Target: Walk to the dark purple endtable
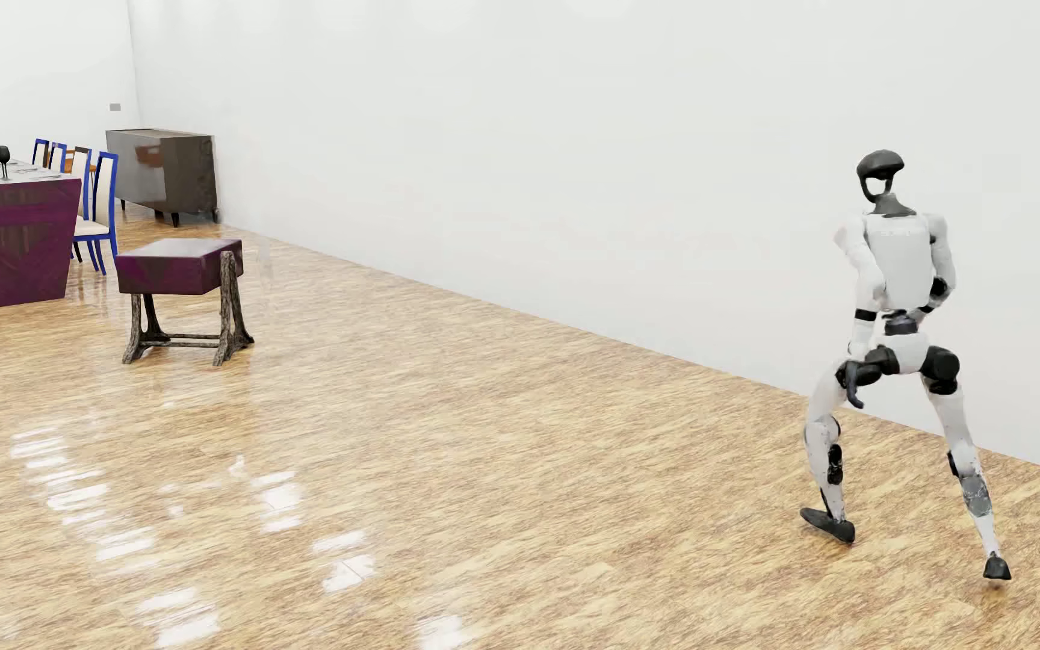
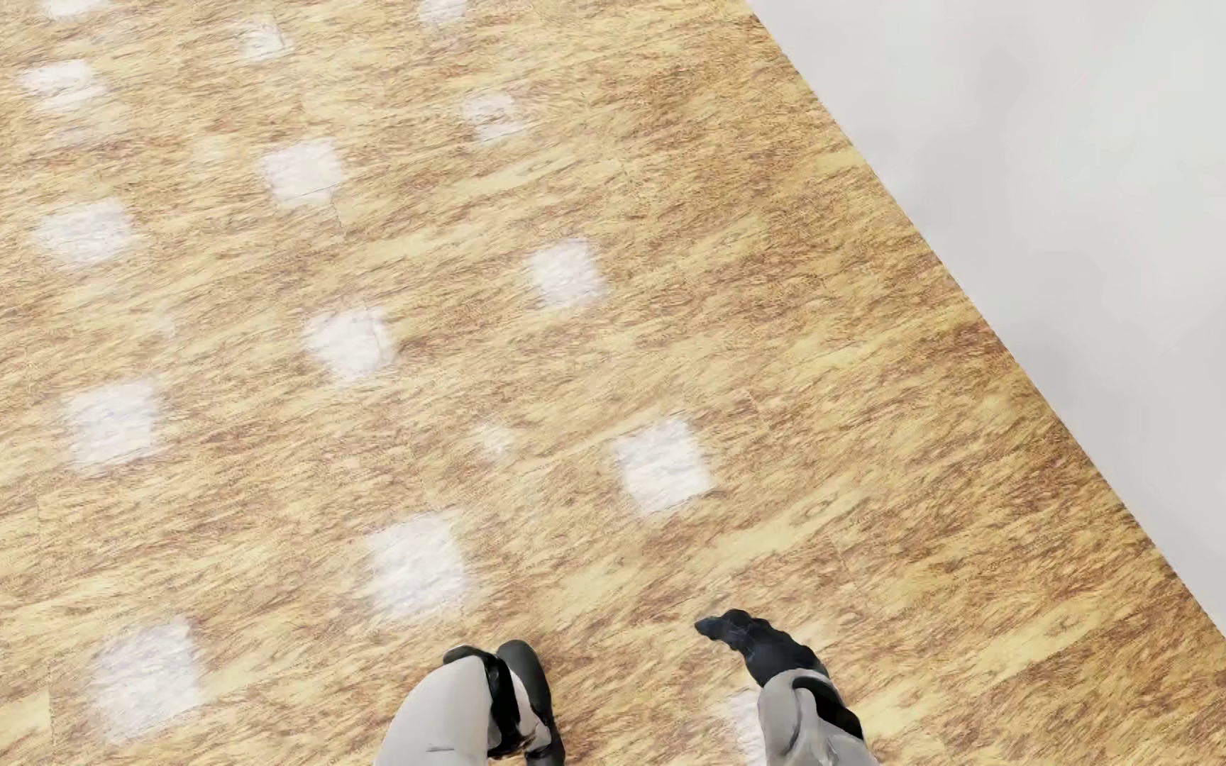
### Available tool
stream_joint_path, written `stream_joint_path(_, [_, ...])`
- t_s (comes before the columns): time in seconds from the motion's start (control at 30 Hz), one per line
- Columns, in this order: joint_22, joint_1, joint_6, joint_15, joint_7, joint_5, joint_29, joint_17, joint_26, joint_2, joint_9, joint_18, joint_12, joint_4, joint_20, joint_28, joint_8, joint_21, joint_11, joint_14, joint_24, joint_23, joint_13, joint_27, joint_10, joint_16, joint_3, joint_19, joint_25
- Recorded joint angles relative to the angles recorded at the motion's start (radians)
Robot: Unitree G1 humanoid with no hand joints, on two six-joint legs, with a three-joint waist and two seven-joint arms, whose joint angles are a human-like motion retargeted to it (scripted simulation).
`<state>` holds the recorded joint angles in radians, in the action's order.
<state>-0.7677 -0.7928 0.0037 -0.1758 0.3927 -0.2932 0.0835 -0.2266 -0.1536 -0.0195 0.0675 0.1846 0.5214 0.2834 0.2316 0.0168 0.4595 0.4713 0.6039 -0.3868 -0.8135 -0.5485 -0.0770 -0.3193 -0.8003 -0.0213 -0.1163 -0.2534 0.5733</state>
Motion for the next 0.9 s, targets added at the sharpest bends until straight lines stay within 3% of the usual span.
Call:
stream_joint_path(0.03, [-0.023, 0.039, -0.003, 0.176, -0.003, -0.049, 0.026, -0.008, -0.021, 0.062, 0.004, 0.008, -0.01, -0.039, -0.012, 0.02, -0.09, -0.029, 0.159, -0.032, -0.012, -0.06, 0.03, -0.03, -0.007, -0.002, 0.006, 0.019, -0.039])
stream_joint_path(0.07, [-0.042, 0.089, -0.009, 0.267, -0.009, -0.115, 0.04, -0.013, -0.035, 0.142, 0.007, 0.004, -0.033, -0.083, -0.037, 0.062, -0.11, -0.051, 0.331, -0.064, -0.036, -0.134, 0.059, -0.059, 0.007, 0.013, 0.016, 0.145, -0.078])
stream_joint_path(0.1, [-0.05, 0.15, -0.014, 0.189, -0.021, -0.101, 0.034, -0.018, -0.032, 0.258, 0.011, -0.008, -0.071, -0.137, -0.067, 0.095, -0.185, -0.06, 0.495, -0.088, -0.066, -0.21, 0.086, -0.087, 0.046, 0.036, 0.037, 0.253, -0.105])
stream_joint_path(0.13, [-0.048, 0.224, -0.016, 0.128, -0.043, -0.043, 0.012, -0.023, -0.02, 0.392, 0.014, -0.028, -0.123, -0.191, -0.091, 0.092, -0.262, -0.06, 0.62, -0.096, -0.09, -0.272, 0.119, -0.11, 0.117, 0.062, 0.058, 0.272, -0.119])
stream_joint_path(0.23, [0.0, 0.493, -0.004, 0.062, -0.144, 0.114, -0.092, -0.04, 0.04, 0.728, -0.004, -0.071, -0.303, -0.305, -0.157, -0.014, -0.315, -0.026, 0.589, -0.062, -0.102, -0.319, 0.271, -0.089, 0.416, 0.113, 0.103, 0.157, -0.123])
stream_joint_path(0.3, [0.091, 0.619, 0.007, 0.038, -0.226, 0.129, -0.175, -0.059, 0.125, 0.869, -0.021, -0.088, -0.411, -0.338, -0.235, -0.004, -0.279, -0.077, 0.329, -0.113, -0.069, -0.254, 0.405, -0.052, 0.474, 0.133, 0.135, 0.153, -0.138])
stream_joint_path(0.37, [0.228, 0.735, 0.007, 0.067, -0.302, 0.144, -0.136, -0.032, 0.21, 0.934, -0.028, -0.103, -0.494, -0.353, -0.312, -0.028, -0.303, -0.218, -0.066, -0.191, 0.004, -0.153, 0.54, -0.039, 0.476, 0.144, 0.167, 0.158, -0.123])
stream_joint_path(0.4, [0.294, 0.796, 0.007, 0.042, -0.324, 0.157, -0.076, -0.005, 0.238, 0.934, -0.03, -0.116, -0.502, -0.347, -0.326, -0.081, -0.339, -0.281, -0.215, -0.21, 0.064, -0.122, 0.585, -0.04, 0.474, 0.14, 0.181, 0.091, -0.1])
stream_joint_path(0.43, [0.351, 0.853, 0.008, 0.047, -0.328, 0.165, -0.031, 0.021, 0.258, 0.925, -0.032, -0.126, -0.481, -0.33, -0.333, -0.142, -0.339, -0.315, -0.231, -0.177, 0.138, -0.115, 0.6, -0.05, 0.444, 0.135, 0.194, 0.143, -0.072])
stream_joint_path(0.47, [0.394, 0.878, 0.013, 0.084, -0.328, 0.187, -0.02, 0.042, 0.268, 0.916, -0.03, -0.144, -0.437, -0.297, -0.348, -0.182, -0.362, -0.323, -0.131, -0.07, 0.211, -0.128, 0.591, -0.068, 0.36, 0.141, 0.206, 0.233, -0.045])
stream_joint_path(0.5, [0.422, 0.847, 0.021, 0.127, -0.33, 0.197, -0.039, 0.064, 0.26, 0.888, -0.025, -0.158, -0.381, -0.253, -0.368, -0.177, -0.351, -0.318, -0.048, 0.134, 0.264, -0.153, 0.561, -0.087, 0.193, 0.164, 0.212, 0.23, -0.024])
stream_joint_path(0.53, [0.431, 0.753, 0.03, 0.101, -0.321, 0.201, -0.067, 0.08, 0.231, 0.838, -0.018, -0.227, -0.325, -0.2, -0.385, -0.131, -0.331, -0.32, 0.018, 0.399, 0.286, -0.178, 0.516, -0.103, -0.056, 0.185, 0.21, 0.271, -0.011])
stream_joint_path(0.57, [0.416, 0.623, 0.042, 0.034, -0.309, 0.216, -0.086, 0.093, 0.185, 0.774, -0.011, -0.235, -0.286, -0.14, -0.389, -0.075, -0.312, -0.323, 0.045, 0.481, 0.264, -0.196, 0.459, -0.115, -0.296, 0.199, 0.196, 0.288, -0.003])
stream_joint_path(0.6, [0.374, 0.479, 0.053, -0.033, -0.311, 0.237, -0.086, 0.102, 0.136, 0.69, -0.004, -0.161, -0.262, -0.121, -0.377, -0.05, -0.296, -0.32, 0.027, 0.386, 0.205, -0.211, 0.39, -0.112, -0.463, 0.205, 0.173, 0.277, 0.019])
stream_joint_path(0.63, [0.303, 0.343, 0.059, -0.08, -0.293, 0.256, -0.071, 0.092, 0.08, 0.586, -0.004, -0.175, -0.258, -0.123, -0.35, -0.073, -0.289, -0.288, -0.031, 0.306, 0.139, -0.209, 0.316, -0.104, -0.523, 0.187, 0.148, 0.262, 0.046])
stream_joint_path(0.67, [0.22, 0.225, 0.057, -0.119, -0.266, 0.274, -0.06, 0.062, 0.02, 0.481, -0.009, -0.21, -0.25, -0.136, -0.297, -0.125, -0.288, -0.24, -0.097, 0.226, 0.11, -0.209, 0.236, -0.077, -0.484, 0.155, 0.125, 0.244, 0.08])
stream_joint_path(0.7, [0.135, 0.118, 0.05, -0.162, -0.265, 0.289, -0.06, 0.028, -0.034, 0.381, -0.018, -0.217, -0.242, -0.172, -0.216, -0.168, -0.286, -0.181, -0.147, 0.182, 0.131, -0.197, 0.16, -0.047, -0.384, 0.121, 0.104, 0.24, 0.112])
stream_joint_path(0.73, [0.07, 0.032, 0.041, -0.216, -0.28, 0.302, -0.075, -0.006, -0.074, 0.293, -0.026, -0.261, -0.23, -0.199, -0.127, -0.181, -0.28, -0.126, -0.166, 0.167, 0.177, -0.165, 0.086, -0.014, -0.238, 0.102, 0.084, 0.243, 0.134])
stream_joint_path(0.77, [0.036, -0.027, 0.033, -0.274, -0.321, 0.311, -0.093, -0.042, -0.092, 0.207, -0.03, -0.255, -0.21, -0.232, -0.061, -0.16, -0.281, -0.084, -0.172, 0.191, 0.217, -0.116, 0.012, 0.018, -0.043, 0.102, 0.064, 0.243, 0.146])
stream_joint_path(0.8, [0.032, -0.044, 0.025, -0.32, -0.377, 0.309, -0.094, -0.075, -0.085, 0.117, -0.028, -0.296, -0.173, -0.252, -0.028, -0.123, -0.292, -0.062, -0.189, 0.235, 0.227, -0.055, -0.063, 0.045, 0.219, 0.111, 0.045, 0.235, 0.147])
stream_joint_path(0.83, [0.053, -0.026, 0.016, -0.348, -0.419, 0.297, -0.063, -0.095, -0.059, 0.02, -0.023, -0.23, -0.116, -0.247, -0.016, -0.103, -0.316, -0.065, -0.22, 0.261, 0.21, 0.002, -0.127, 0.065, 0.488, 0.115, 0.025, 0.216, 0.128])
stream_joint_path(0.87, [0.086, -0.008, 0.012, -0.334, -0.332, 0.286, -0.005, -0.094, -0.029, -0.076, -0.017, -0.266, -0.044, -0.202, 0.002, -0.108, -0.344, -0.087, -0.221, 0.237, 0.187, 0.044, -0.169, 0.075, 0.621, 0.106, 0.01, 0.195, 0.085])
stream_joint_path(0.9, [0.112, 0.017, 0.007, -0.269, -0.231, 0.258, 0.051, -0.091, -0.006, -0.144, -0.012, -0.218, 0.02, -0.171, 0.027, -0.116, -0.374, -0.115, -0.192, 0.248, 0.179, 0.072, -0.186, 0.073, 0.601, 0.074, -0.005, 0.167, 0.032])
